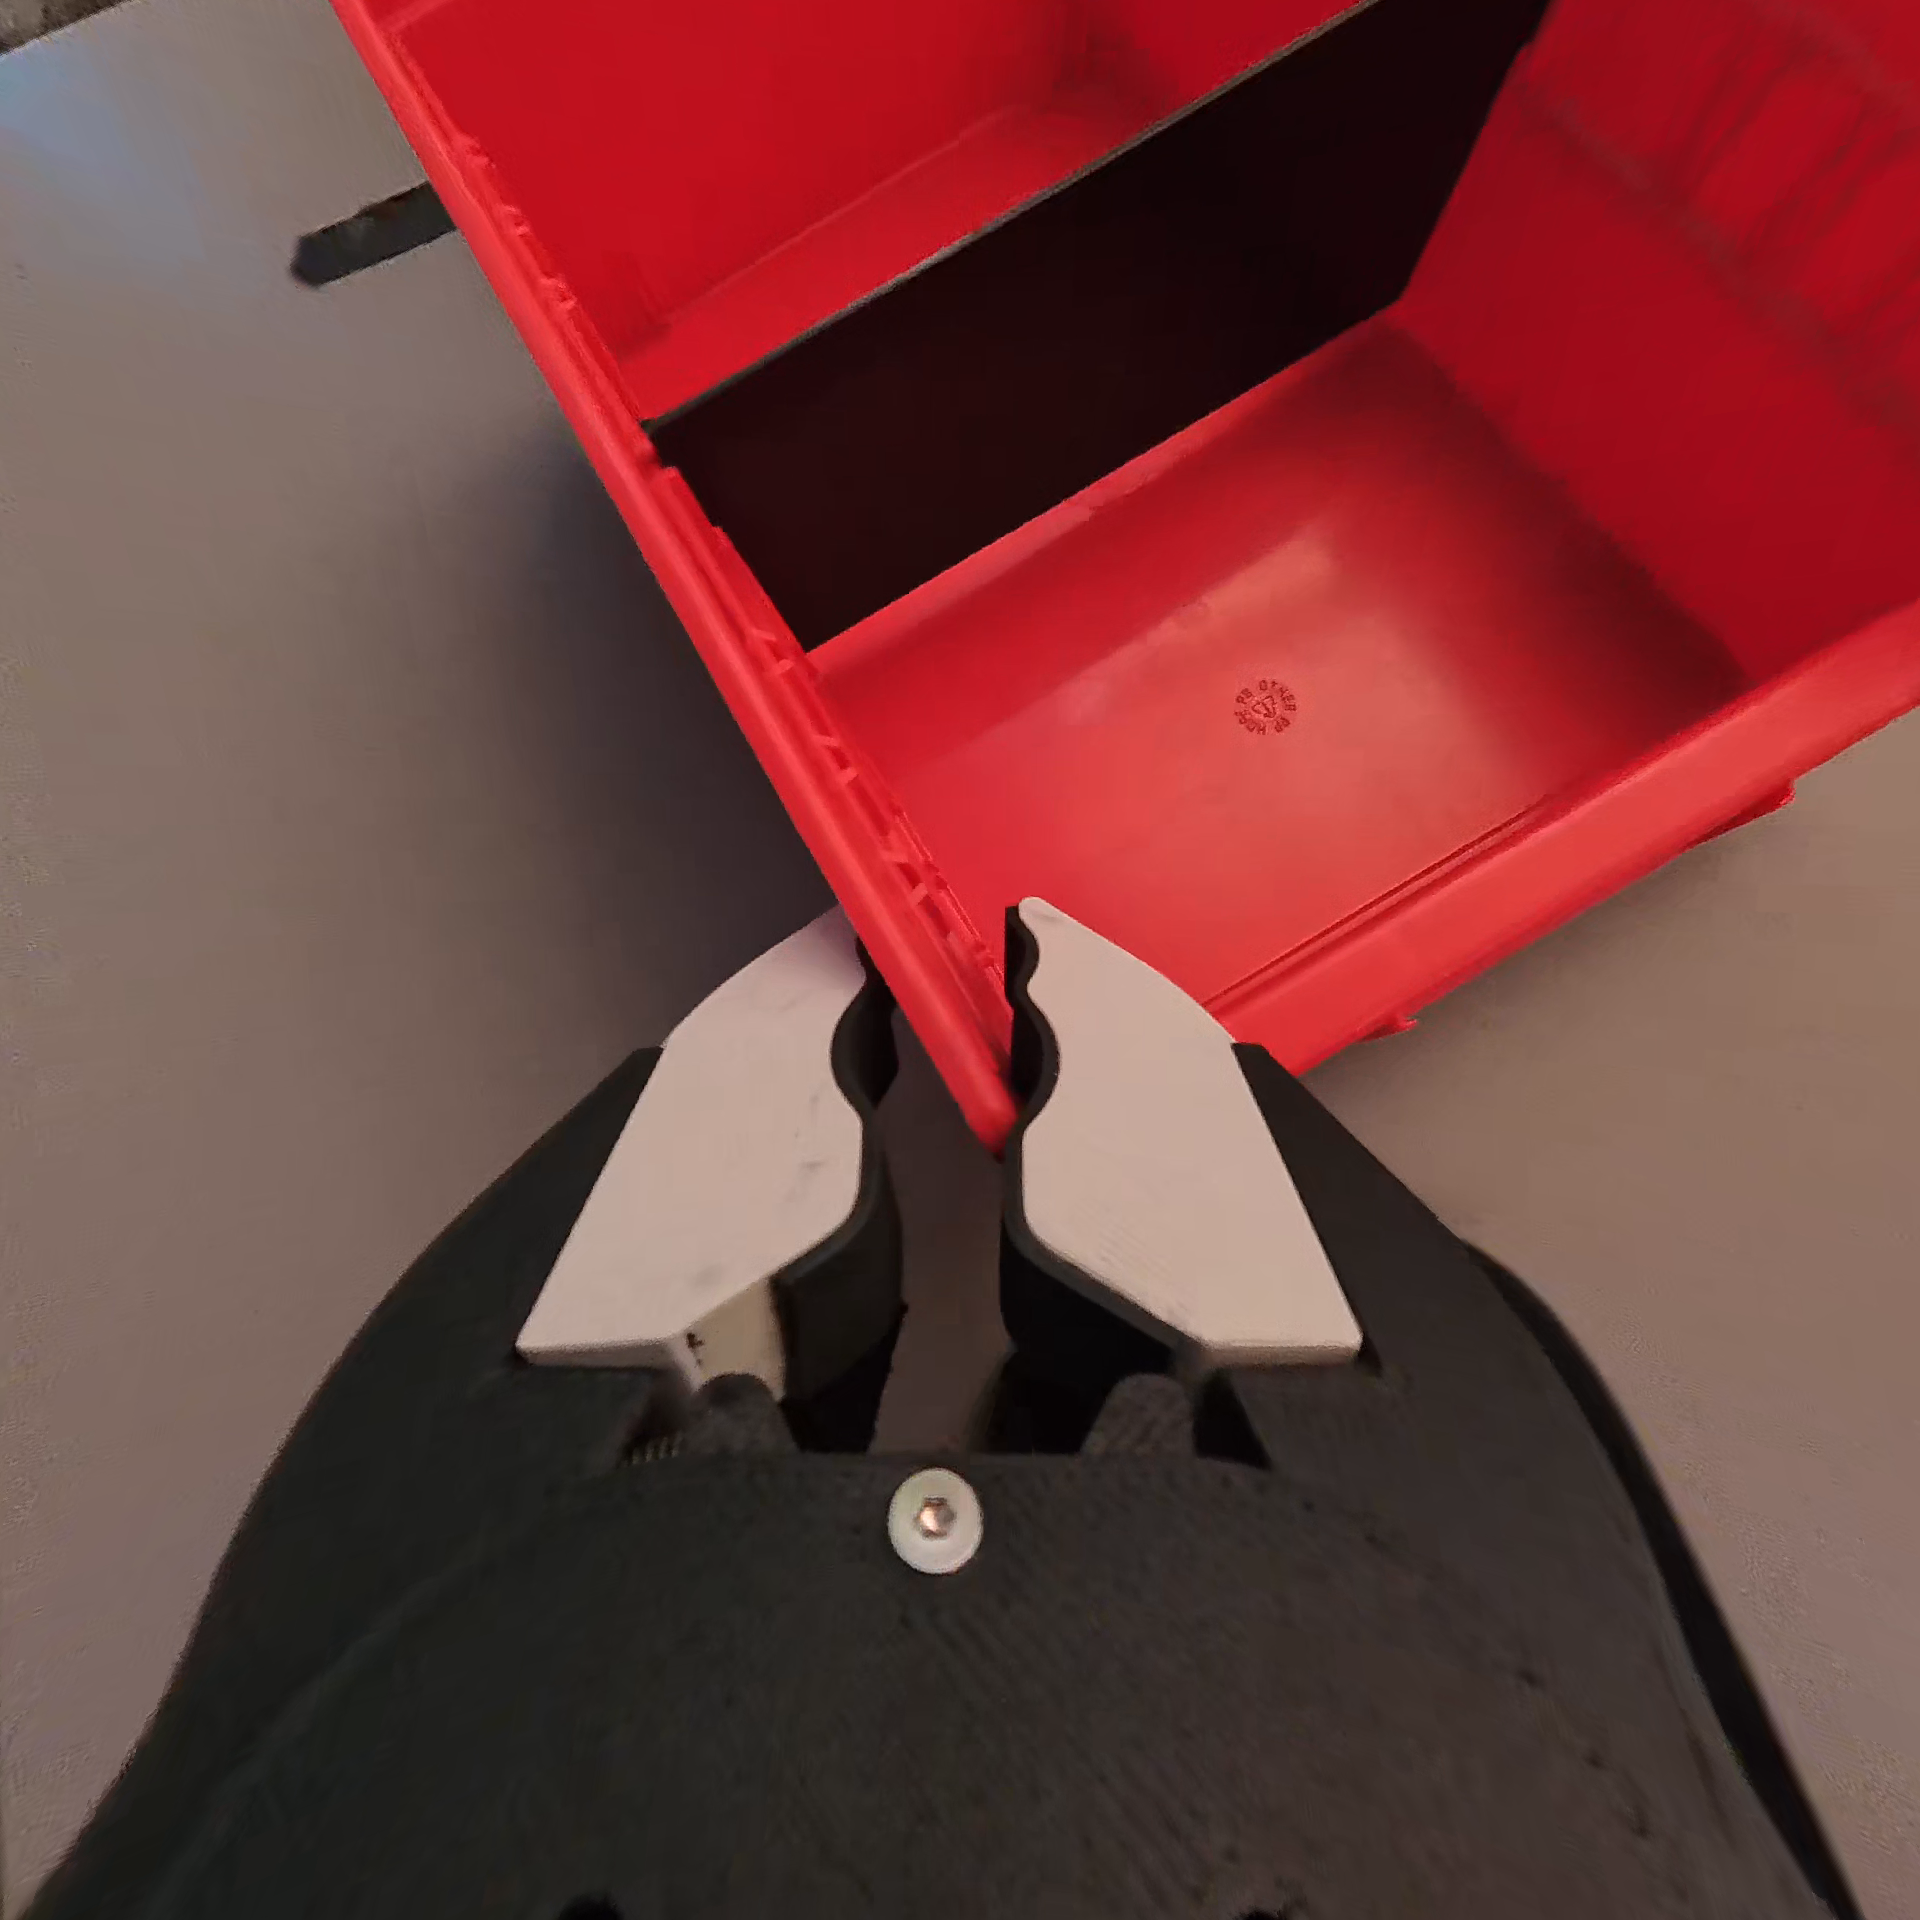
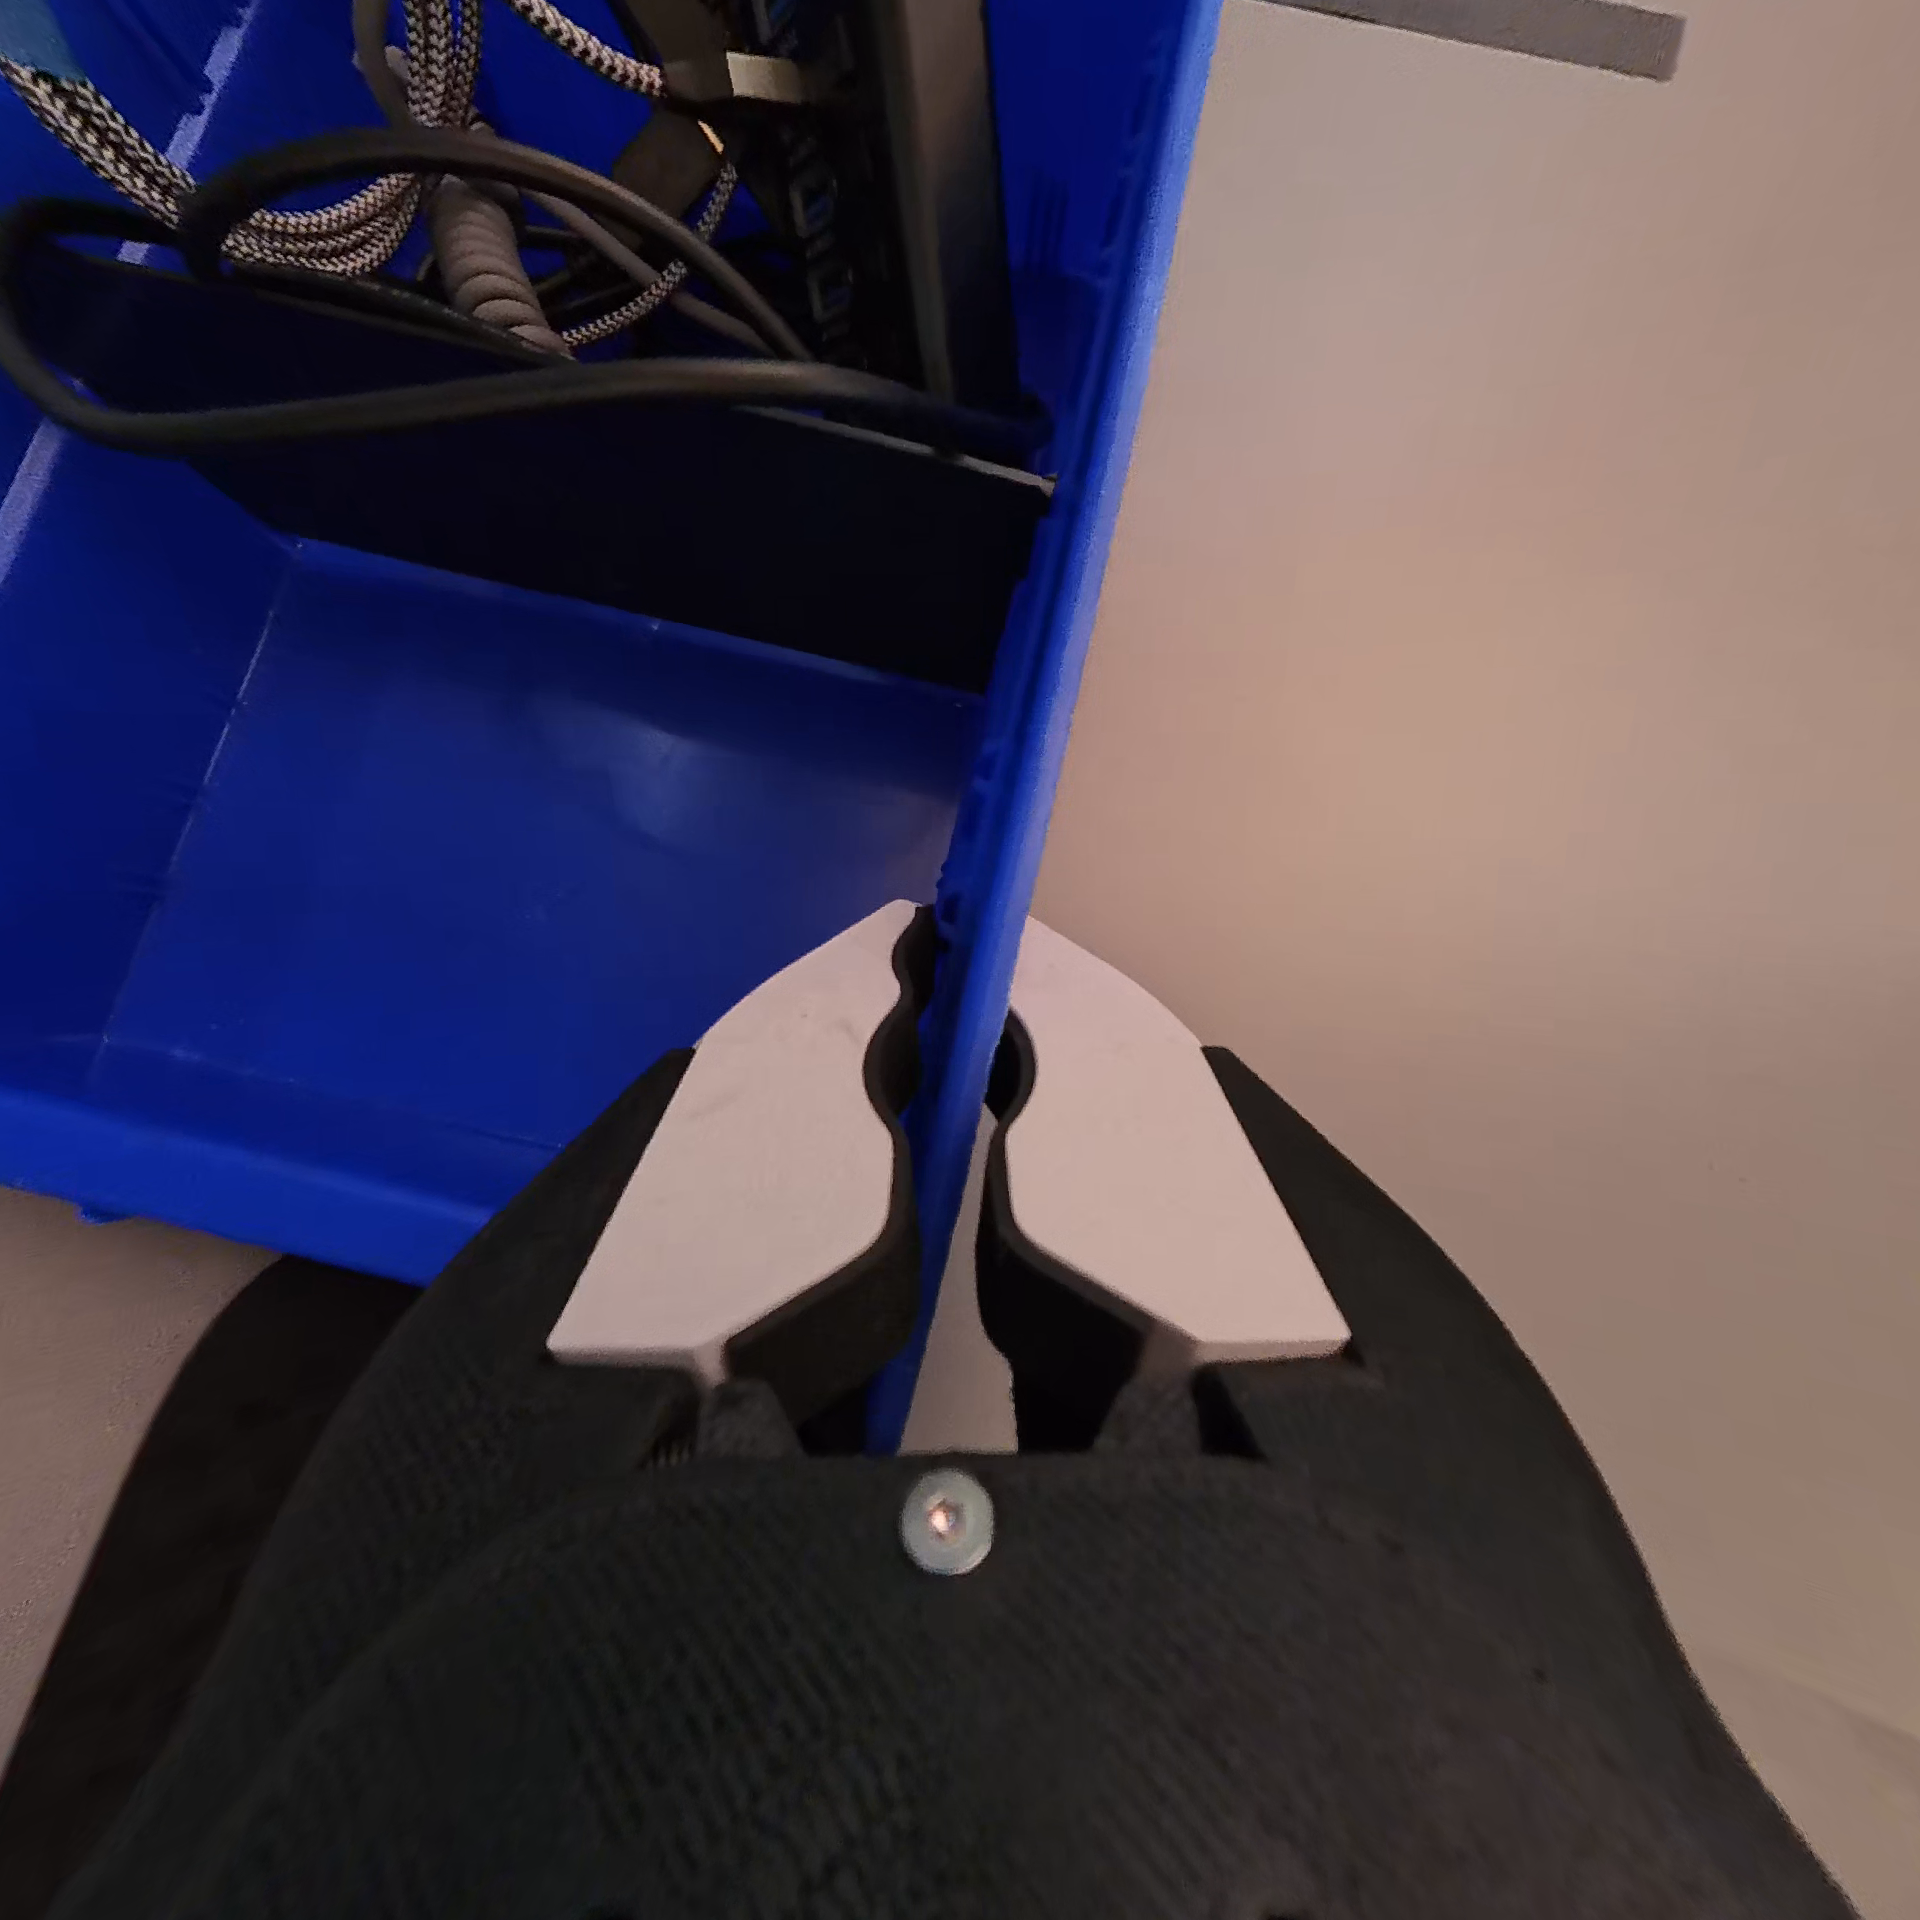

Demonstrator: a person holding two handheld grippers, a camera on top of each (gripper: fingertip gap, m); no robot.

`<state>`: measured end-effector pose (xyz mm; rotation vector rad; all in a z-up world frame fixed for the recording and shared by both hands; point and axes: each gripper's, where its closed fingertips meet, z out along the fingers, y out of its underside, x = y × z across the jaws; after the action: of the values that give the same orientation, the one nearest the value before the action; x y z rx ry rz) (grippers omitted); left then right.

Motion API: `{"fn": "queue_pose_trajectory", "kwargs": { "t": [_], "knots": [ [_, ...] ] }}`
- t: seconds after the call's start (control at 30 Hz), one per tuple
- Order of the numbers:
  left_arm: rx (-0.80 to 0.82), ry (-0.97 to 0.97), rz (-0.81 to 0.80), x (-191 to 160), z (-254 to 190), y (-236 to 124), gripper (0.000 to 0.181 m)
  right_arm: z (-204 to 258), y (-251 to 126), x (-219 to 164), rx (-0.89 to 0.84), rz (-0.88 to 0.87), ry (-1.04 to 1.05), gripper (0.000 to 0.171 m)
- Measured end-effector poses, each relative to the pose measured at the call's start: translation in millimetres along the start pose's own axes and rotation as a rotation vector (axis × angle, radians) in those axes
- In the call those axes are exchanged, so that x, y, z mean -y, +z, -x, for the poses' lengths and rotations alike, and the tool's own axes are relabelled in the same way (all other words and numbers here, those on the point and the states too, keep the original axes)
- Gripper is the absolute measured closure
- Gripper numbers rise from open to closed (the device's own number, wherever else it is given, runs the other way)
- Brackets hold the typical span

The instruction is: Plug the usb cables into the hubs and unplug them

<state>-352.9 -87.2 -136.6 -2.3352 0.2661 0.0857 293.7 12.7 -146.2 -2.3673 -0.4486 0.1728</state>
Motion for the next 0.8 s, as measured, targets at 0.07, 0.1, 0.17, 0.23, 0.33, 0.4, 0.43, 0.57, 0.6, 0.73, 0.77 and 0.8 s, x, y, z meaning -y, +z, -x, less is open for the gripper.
{"fn": "queue_pose_trajectory", "kwargs": {
  "t": [0.07, 0.1, 0.17, 0.23, 0.33, 0.4, 0.43, 0.57, 0.6, 0.73, 0.77, 0.8],
  "knots": [
    [-0.020, 0.032, 0.003, 3, -20, 0, 0.164, 11, 2, 3, 0.008, 0.000, -0.013, 0.163],
    [-0.026, 0.046, 0.004, 5, -30, 0, 0.165, 16, 4, 4, 0.010, 0.000, -0.020, 0.163],
    [-0.046, 0.068, 0.000, 9, -50, 1, 0.165, 26, 6, 7, 0.016, 0.001, -0.016, 0.163],
    [-0.064, 0.091, -0.006, 13, -69, 1, 0.164, 34, 8, 9, 0.017, 0.004, -0.008, 0.163],
    [-0.075, 0.119, -0.003, 18, -93, 2, 0.163, 47, 10, 11, 0.013, 0.024, -0.010, 0.163],
    [-0.067, 0.139, -0.006, 22, -104, 4, 0.163, 52, 11, 12, 0.002, 0.026, -0.021, 0.163],
    [-0.055, 0.154, -0.009, 23, -107, 5, 0.162, 54, 11, 13, 0.001, 0.022, -0.018, 0.163],
    [0.001, 0.180, -0.036, 29, -109, 8, 0.160, 56, 12, 15, 0.009, -0.013, 0.040, 0.163],
    [0.013, 0.170, -0.059, 32, -109, 7, 0.160, 56, 11, 15, 0.013, -0.024, 0.055, 0.161],
    [0.123, 0.221, -0.168, 50, -99, -14, 0.149, 46, -13, 37, -0.074, -0.194, 0.100, 0.143],
    [0.176, 0.277, -0.182, 55, -96, -23, 0.144, 43, -24, 45, -0.110, -0.243, 0.093, 0.138],
    [0.246, 0.360, -0.191, 62, -92, -35, 0.144, 43, -36, 53, -0.142, -0.294, 0.079, 0.135]
  ]
}}
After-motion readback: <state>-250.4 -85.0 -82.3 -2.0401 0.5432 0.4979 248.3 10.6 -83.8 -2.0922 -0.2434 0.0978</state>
